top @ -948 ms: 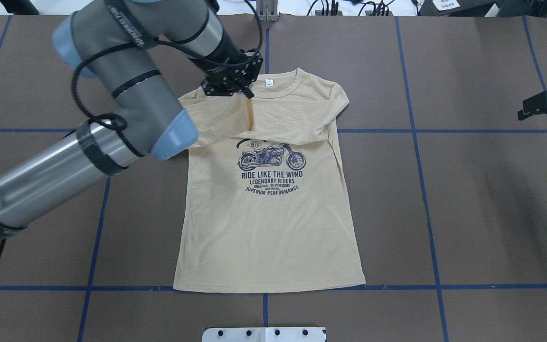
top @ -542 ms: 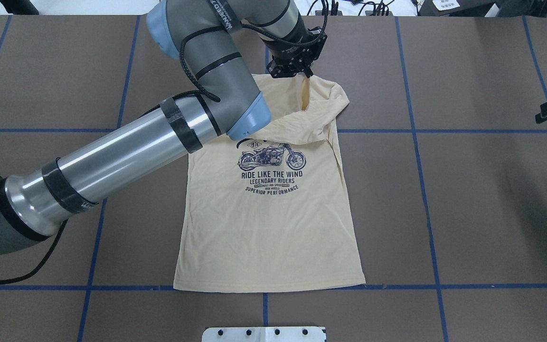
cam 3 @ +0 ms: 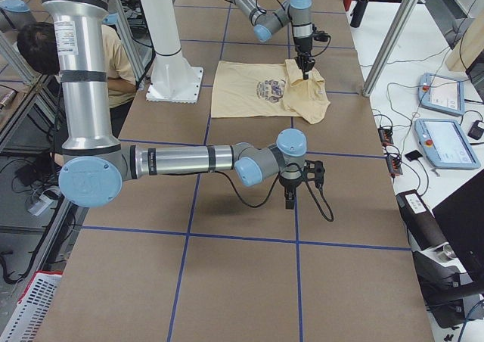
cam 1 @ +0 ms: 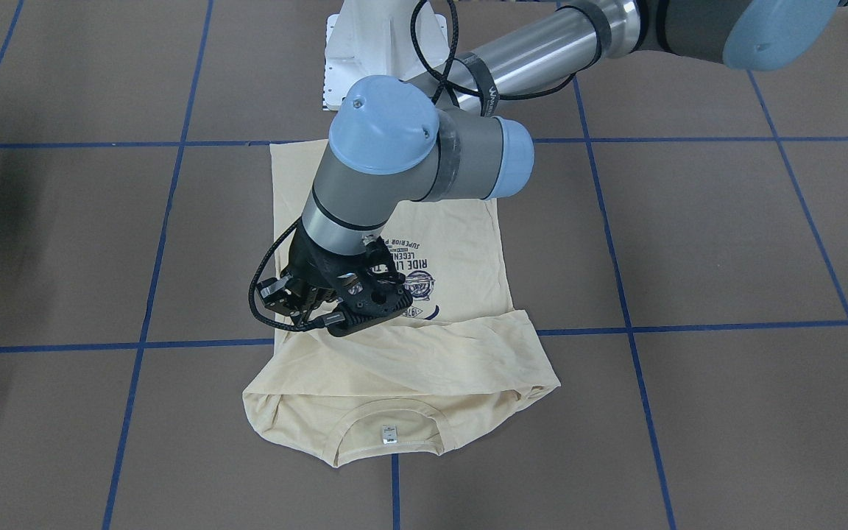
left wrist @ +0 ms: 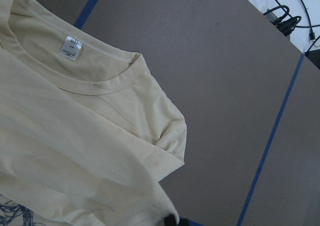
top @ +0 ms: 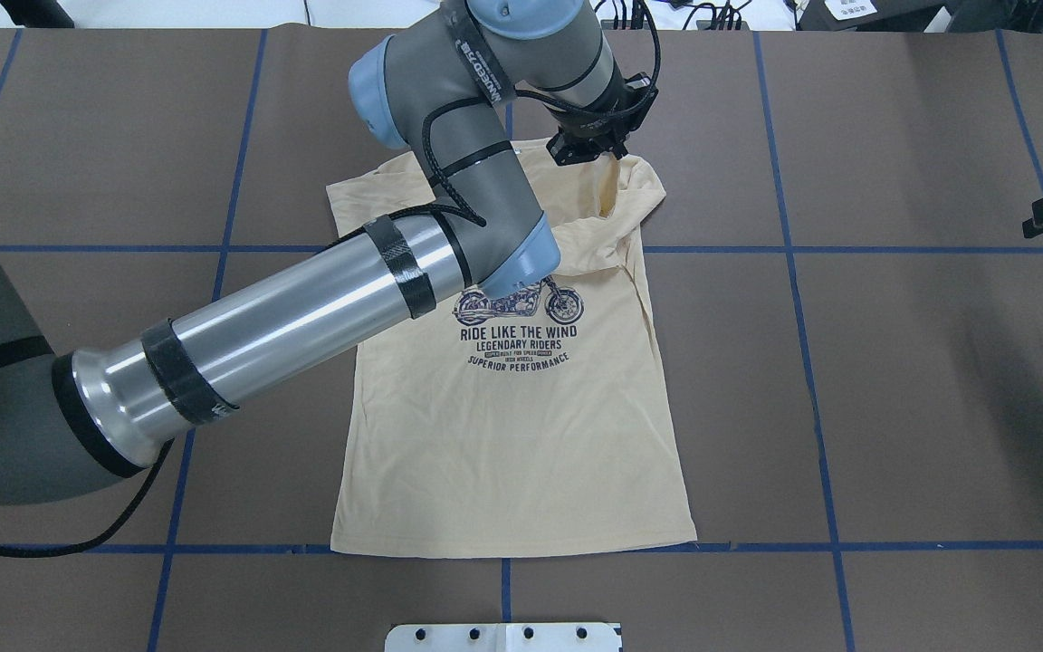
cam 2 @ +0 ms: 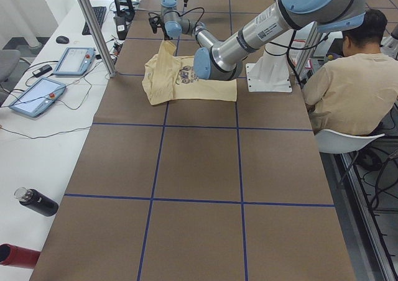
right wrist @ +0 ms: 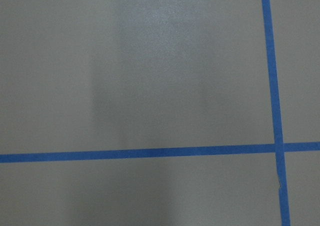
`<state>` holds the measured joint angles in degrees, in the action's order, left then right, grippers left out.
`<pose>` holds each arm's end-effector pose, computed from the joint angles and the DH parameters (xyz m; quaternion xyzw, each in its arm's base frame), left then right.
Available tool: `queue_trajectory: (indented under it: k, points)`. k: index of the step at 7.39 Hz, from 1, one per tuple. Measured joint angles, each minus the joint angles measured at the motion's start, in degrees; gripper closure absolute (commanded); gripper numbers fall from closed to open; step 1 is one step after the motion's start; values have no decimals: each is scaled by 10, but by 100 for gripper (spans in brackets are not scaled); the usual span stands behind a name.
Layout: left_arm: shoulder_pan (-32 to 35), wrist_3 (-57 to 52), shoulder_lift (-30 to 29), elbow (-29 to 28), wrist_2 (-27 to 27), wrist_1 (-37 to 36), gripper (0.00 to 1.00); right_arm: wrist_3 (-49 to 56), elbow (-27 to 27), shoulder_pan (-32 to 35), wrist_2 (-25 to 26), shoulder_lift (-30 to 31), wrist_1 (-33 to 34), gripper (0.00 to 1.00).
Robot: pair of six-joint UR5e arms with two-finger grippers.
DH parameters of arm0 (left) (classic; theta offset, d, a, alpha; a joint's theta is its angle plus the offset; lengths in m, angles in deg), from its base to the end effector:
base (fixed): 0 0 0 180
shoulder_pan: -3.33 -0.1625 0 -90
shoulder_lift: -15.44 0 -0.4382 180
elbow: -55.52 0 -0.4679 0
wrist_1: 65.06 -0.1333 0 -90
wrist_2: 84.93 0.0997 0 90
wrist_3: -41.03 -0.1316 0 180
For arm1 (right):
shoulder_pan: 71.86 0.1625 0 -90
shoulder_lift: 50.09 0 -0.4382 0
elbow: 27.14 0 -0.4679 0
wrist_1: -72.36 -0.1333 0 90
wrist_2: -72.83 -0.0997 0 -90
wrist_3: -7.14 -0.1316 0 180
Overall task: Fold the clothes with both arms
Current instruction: 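Release the sleeve with the left gripper while the right gripper moves toward the hem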
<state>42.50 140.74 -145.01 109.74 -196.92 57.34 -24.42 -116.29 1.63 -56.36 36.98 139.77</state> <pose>0.6827 -0.6645 -0.0013 -0.0159 0.5649 -0.2426 0.7885 -0.1290 -0.6117 0.6342 0.0504 -0.3812 0.0495 0.9218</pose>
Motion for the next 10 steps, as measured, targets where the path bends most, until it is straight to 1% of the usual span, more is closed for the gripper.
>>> queue_trajectory:
  k: [1,2,3,4,5,6,7,8,9,10]
  points:
    - [-9,2,-1,-11,22,14,100,0,1,0,0,0,0,1]
    - [-16,9,-1,-19,34,32,78,0,2,0,0,0,-1,1]
    - [-20,19,-2,-29,39,54,34,0,3,0,-1,0,-1,1]
    - [-23,25,-3,-36,44,70,22,-1,2,0,-1,-1,0,1]
    - [-26,27,-4,-40,51,79,14,-2,1,0,-2,-1,0,1]
    - [-26,28,-6,-38,54,83,14,-12,-4,-1,-11,-3,0,1]
    - [-26,28,-4,-27,55,82,14,-45,-13,-8,-35,-6,-2,1]
    - [-26,26,6,-2,49,77,14,-112,-31,-30,-51,-8,-13,1]
    - [-25,22,30,41,34,61,15,-227,-56,-75,-42,-8,-49,1]
    - [-24,7,69,104,18,31,15,-370,-88,-144,-1,-7,-100,1]
